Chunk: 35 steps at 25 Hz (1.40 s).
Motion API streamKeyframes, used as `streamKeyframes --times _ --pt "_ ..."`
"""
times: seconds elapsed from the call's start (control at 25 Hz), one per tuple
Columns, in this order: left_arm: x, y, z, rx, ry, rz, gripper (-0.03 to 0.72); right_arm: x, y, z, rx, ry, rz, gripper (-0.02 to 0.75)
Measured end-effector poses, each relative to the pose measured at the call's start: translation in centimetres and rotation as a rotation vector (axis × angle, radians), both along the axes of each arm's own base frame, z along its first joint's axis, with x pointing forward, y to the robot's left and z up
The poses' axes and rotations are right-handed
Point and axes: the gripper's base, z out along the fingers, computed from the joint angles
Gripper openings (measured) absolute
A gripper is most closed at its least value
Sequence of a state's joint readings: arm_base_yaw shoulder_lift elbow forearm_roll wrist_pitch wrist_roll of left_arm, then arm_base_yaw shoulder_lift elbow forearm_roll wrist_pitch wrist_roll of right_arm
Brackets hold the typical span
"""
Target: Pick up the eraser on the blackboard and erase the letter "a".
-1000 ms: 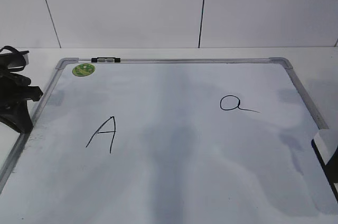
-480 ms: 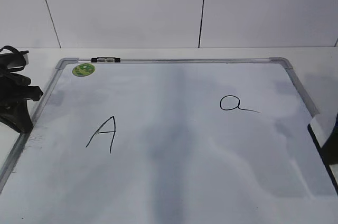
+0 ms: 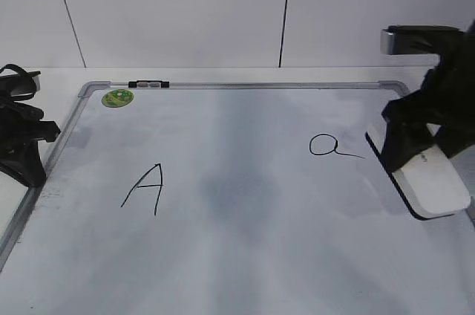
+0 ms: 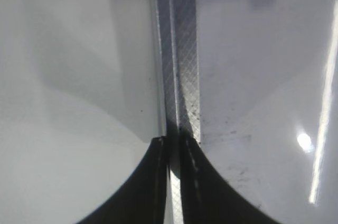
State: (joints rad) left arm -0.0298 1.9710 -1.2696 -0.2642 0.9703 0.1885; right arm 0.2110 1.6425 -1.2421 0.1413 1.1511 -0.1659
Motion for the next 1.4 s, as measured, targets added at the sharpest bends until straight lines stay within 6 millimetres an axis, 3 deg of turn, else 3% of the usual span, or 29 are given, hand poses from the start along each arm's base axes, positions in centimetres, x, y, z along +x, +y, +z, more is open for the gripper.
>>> streamKeyframes --times 0.4,0.76,1.04,1.16,1.4 --pt "0.0 0.0 0.0 0.0 0.002 0.0 0.025 7.0 1.5 -2.9 -0.031 0.036 0.013 0.571" --pt "0.0 0.0 0.0 0.0 0.002 0.0 0.025 12.0 2.6 -5.1 -0.029 0.02 0.018 0.57" --pt "0.0 0.0 0.0 0.0 0.001 0.0 0.025 13.1 2.8 -7.5 -0.046 0.057 0.019 0.57" --pt "0.0 0.0 0.0 0.0 0.001 0.0 0.025 13.1 2.9 -7.5 -0.045 0.057 0.019 0.57" --pt "0.0 0.0 0.0 0.0 0.002 -0.001 0.025 12.4 5.5 -7.5 -0.079 0.046 0.095 0.57"
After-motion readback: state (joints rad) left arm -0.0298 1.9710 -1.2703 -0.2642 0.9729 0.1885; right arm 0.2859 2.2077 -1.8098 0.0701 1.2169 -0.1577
